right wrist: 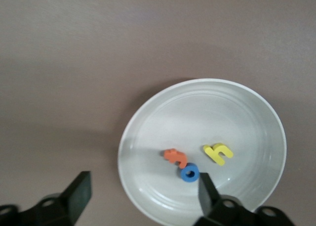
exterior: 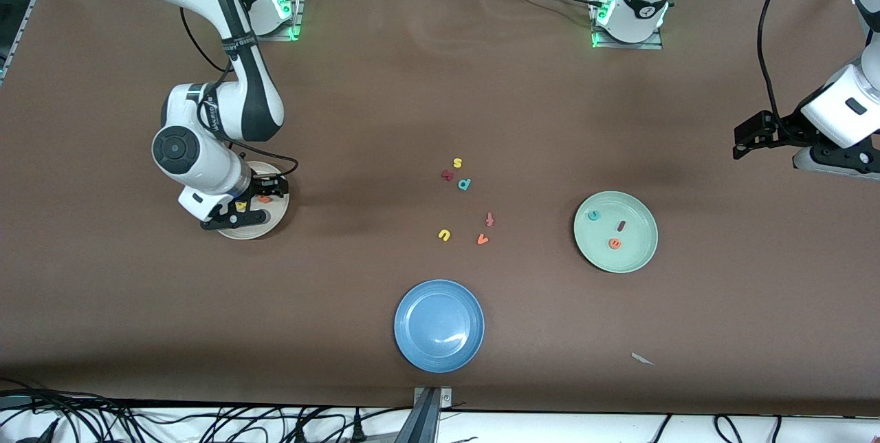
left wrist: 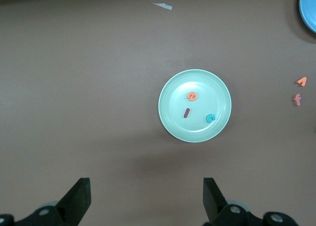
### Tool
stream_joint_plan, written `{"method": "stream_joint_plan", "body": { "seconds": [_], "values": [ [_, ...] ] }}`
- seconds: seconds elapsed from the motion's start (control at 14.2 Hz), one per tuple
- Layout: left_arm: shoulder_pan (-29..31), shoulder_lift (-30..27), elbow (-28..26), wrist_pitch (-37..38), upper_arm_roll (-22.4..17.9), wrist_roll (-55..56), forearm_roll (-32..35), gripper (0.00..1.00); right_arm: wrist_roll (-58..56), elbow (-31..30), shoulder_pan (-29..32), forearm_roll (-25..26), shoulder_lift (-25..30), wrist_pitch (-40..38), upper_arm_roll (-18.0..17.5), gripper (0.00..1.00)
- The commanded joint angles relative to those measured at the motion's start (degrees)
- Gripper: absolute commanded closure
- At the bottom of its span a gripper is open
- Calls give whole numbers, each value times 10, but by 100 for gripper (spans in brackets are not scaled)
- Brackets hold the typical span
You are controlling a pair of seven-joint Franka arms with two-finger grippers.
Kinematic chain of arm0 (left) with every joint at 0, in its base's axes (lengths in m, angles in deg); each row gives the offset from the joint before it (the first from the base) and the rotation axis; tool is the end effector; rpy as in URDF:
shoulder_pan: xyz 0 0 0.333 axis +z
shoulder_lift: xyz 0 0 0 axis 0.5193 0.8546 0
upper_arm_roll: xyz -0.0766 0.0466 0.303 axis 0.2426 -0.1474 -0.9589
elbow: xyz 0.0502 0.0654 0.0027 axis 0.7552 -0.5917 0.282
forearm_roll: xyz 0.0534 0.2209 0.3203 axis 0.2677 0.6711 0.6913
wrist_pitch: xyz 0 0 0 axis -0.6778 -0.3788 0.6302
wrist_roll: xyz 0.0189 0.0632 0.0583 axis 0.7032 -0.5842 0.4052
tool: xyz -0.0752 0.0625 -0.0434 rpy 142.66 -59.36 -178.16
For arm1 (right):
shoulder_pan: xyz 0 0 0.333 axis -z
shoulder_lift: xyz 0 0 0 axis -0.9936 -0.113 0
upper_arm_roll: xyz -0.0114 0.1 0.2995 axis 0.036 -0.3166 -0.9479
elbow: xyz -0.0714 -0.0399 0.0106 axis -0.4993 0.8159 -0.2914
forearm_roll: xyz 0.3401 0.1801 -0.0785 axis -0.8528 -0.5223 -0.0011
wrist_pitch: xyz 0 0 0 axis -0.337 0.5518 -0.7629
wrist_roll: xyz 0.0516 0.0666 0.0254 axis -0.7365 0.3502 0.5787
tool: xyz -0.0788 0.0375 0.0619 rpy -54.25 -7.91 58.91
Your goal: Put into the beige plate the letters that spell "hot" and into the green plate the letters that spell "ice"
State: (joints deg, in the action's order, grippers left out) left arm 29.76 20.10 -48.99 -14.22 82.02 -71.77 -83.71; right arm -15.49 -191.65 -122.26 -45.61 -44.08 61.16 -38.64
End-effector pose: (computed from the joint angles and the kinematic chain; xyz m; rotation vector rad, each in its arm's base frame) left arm 0.5848 -0.0010 0.5638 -3.1298 0.2325 -0.0387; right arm 0.5957 0.1405 0.2764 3.0925 0.2521 -0.1786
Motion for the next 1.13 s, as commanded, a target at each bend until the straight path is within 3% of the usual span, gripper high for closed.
{"method": "stream_joint_plan", "body": {
  "seconds": [0.0,0.49,0.71,0.92,1.06],
  "values": [
    [13,-56,-39,6,24,18,13,0,17,34,2,-11,12,-56,2,0],
    [5,-54,-36,6,32,5,36,0,49,118,1,-10,8,-166,11,0],
    [21,-58,-40,9,71,7,36,0,47,137,15,-5,9,-187,7,0],
    [15,-64,-38,17,82,9,35,0,46,132,130,29,44,-192,-109,0],
    [-8,-64,-40,17,56,5,35,0,47,129,212,59,67,-209,-185,0]
  ]
}}
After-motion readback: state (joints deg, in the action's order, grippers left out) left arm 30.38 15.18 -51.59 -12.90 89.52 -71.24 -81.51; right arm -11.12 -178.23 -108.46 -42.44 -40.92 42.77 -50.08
